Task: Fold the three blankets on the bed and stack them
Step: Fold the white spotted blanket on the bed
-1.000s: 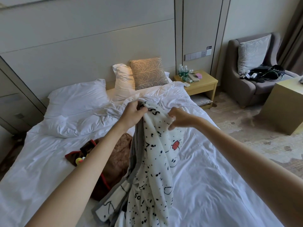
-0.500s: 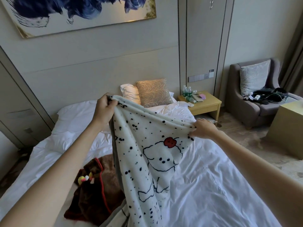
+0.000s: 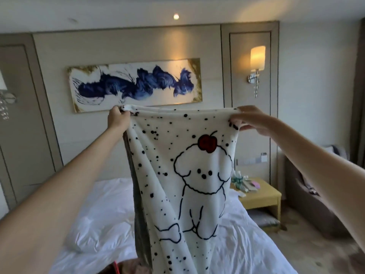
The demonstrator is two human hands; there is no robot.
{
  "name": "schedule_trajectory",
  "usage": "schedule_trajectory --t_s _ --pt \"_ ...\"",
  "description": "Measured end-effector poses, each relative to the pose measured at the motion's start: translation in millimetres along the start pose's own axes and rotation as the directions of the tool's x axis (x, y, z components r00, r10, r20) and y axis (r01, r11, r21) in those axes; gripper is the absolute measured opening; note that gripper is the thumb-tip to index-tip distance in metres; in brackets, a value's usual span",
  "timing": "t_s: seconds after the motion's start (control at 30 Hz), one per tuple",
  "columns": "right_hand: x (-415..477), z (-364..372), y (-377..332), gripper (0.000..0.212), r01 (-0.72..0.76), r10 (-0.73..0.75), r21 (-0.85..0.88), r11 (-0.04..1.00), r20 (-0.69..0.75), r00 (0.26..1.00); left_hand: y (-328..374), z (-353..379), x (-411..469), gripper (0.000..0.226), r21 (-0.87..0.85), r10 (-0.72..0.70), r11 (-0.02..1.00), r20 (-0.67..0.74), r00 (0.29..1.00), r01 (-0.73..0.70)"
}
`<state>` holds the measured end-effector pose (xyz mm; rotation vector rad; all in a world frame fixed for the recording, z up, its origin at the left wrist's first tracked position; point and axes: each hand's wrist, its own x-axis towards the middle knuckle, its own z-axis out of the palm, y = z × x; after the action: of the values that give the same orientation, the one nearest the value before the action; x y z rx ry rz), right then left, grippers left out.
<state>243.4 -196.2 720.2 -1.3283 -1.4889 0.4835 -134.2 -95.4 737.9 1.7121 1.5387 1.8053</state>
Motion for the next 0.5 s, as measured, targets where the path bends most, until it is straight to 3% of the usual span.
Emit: schedule_trajectory --t_s 0.1,0.2,0.3,0.33,0.37,0.43,0.5 --pt "11.1 -25.7 -69.5 0.009 0.162 -0.141 0.148 0.976 -0.143 0.98 66.0 -23.2 32.0 0.032 -0.078 0.049 0.996 -0.05 0.998 -0.053" --pt "14.7 -53.4 -135.6 0.01 0.368 -0.284 0.184 0.911 -0.366 0.886 120.0 -42.7 45.6 0.021 -0.244 0.212 0.935 -0.2 0.957 -0.258" --pt "5.8 -66.2 -155.0 0.015 0.53 -0.503 -0.124 0.839 -0.547 0.669 126.8 -41.9 27.3 0.032 -0.252 0.39 0.819 -0.416 0.822 -0.516" --pt "0.9 -65.3 -144.7 0.017 0.509 -0.572 -0.277 0.815 -0.522 0.632 113.8 -33.5 21.0 0.036 -0.184 0.437 0.831 -0.368 0.821 -0.525" --pt "-3.5 -60.8 -128.7 0.019 0.441 -0.603 -0.418 0.794 -0.451 0.658 97.4 -23.4 13.8 0.035 -0.07 0.445 0.879 -0.231 0.865 -0.471" --pt "-11.4 -48.2 -86.7 0.022 0.249 -0.523 -0.618 0.745 -0.31 0.794 61.6 -2.0 -0.9 0.033 0.155 0.303 0.937 0.079 0.95 -0.312" --pt "-18.7 -44.3 -57.0 0.02 0.156 -0.453 -0.629 0.761 -0.345 0.822 41.4 16.2 -15.7 0.034 0.097 0.237 0.963 0.14 0.961 -0.251"
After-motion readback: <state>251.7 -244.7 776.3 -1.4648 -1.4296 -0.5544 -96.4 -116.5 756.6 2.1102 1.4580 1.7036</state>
